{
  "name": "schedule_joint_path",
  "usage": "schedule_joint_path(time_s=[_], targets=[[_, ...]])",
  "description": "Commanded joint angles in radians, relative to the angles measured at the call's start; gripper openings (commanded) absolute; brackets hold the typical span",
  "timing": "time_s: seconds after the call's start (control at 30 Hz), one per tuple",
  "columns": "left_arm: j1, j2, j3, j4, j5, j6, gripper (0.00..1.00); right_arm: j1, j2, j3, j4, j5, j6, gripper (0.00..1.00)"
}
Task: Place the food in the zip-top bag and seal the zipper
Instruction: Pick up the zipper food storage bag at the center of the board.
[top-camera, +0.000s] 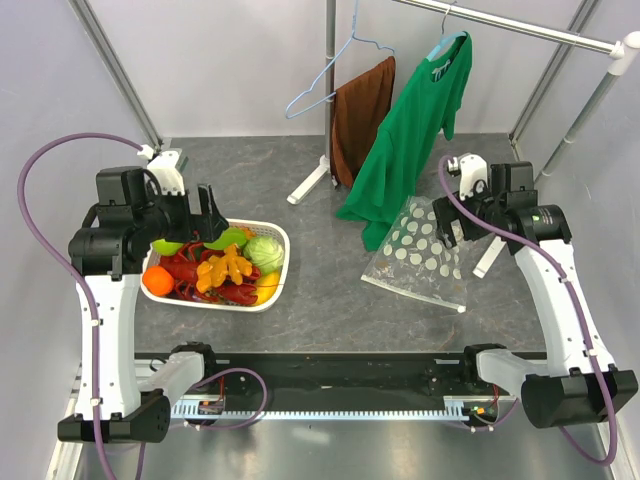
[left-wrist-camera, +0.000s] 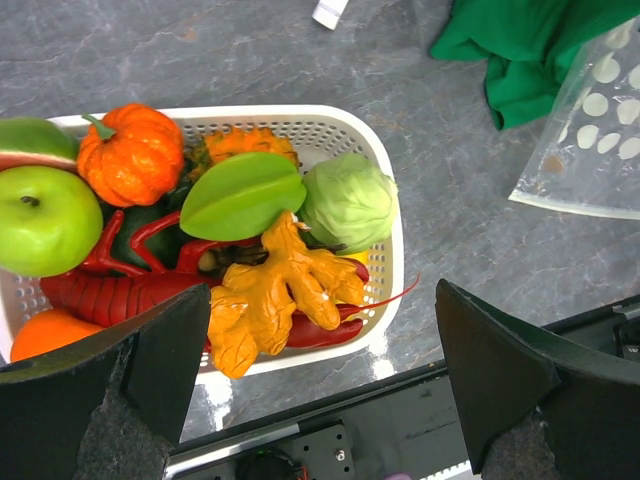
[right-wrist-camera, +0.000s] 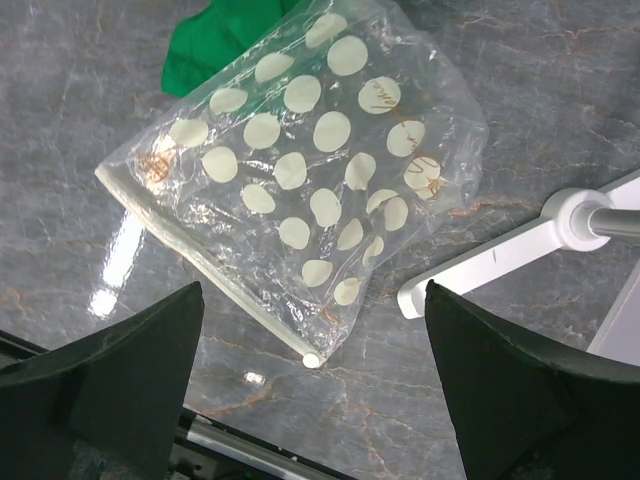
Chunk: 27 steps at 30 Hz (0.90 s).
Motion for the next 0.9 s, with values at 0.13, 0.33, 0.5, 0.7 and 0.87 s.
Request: schedule_joint_path(time_s=[0.13,0.33,0.5,0.7,0.87], targets=[[0.004,-0.013,-0.002,0.055,0.067,0.017,1.0,0.001,0.007,-0.068,-0.026,-0.032,-0.154,0.98],[0.002,-0.01,-0.017,0.076,0.073,0.016,1.0,-0.001,0.013,-0.091,-0.012,-0.04,-0.171,0.98],[0.004,-0.039,-0.039,0.131,0.054,-0.024,1.0,0.036,0.028,-0.126,0.002,-0.031,-0.194,0.98],[0.004,-0.058,-0.092,0.183,0.152,-0.018,1.0,0.25,0.051,-0.249,0.104,0.164,-0.221,0.98],[0.002,-0.09,-0.161,0.248,0.222,-0.01,1.0,0.373,0.135,-0.322,0.152,0.268,-0.257,0.89]])
